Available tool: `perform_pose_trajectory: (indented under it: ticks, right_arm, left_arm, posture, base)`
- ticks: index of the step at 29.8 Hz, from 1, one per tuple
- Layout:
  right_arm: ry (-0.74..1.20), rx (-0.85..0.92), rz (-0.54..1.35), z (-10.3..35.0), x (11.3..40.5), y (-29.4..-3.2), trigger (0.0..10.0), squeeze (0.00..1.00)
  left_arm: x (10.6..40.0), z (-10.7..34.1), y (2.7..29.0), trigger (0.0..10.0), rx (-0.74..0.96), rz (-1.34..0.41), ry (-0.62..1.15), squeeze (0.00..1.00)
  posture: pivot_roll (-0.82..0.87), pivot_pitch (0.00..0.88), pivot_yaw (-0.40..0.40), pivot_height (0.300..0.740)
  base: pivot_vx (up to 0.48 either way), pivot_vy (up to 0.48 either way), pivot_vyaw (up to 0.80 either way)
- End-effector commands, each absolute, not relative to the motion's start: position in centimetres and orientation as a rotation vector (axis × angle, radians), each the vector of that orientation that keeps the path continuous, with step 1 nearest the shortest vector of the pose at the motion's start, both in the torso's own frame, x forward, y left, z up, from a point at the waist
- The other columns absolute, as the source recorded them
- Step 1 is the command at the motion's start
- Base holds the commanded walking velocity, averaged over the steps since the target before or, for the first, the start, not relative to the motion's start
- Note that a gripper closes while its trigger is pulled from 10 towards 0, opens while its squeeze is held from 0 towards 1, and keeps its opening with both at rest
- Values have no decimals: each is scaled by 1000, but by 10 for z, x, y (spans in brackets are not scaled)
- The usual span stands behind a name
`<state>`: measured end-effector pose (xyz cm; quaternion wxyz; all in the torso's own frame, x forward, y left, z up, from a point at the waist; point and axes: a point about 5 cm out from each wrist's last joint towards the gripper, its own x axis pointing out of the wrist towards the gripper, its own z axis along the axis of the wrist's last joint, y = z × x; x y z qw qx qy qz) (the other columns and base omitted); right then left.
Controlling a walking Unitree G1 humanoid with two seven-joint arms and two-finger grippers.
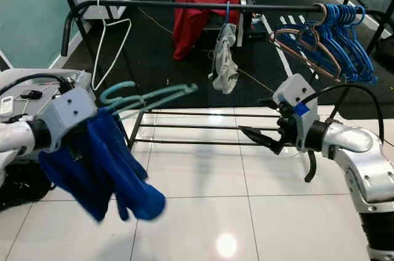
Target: Hang hanger
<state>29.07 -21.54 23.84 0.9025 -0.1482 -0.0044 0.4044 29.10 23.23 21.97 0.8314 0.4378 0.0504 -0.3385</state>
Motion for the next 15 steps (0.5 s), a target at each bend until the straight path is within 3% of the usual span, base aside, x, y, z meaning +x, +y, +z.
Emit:
perform_pose_trajectory:
  ticks: [1, 6, 15]
  right_arm:
    - [-100, -220, 937, 258, 282, -206, 10000, 0]
    - [-42, -193, 1144, 247, 266, -190, 10000, 0]
    - [127, -205, 1348, 218, 250, -177, 10000, 0]
  left_arm:
    - [287, 231, 227, 10000, 1056, -793, 94, 0]
    - [281, 242, 213, 10000, 1171, -950, 87, 0]
    - [273, 252, 190, 10000, 1274, -1183, 89, 0]
  posture:
    - [-61, 63, 15, 740]
    - [-53, 55, 10, 740]
    - [-49, 54, -2, 740]
  base:
    - [0, 0, 0]
    - [0, 0, 0]
    - [0, 0, 0]
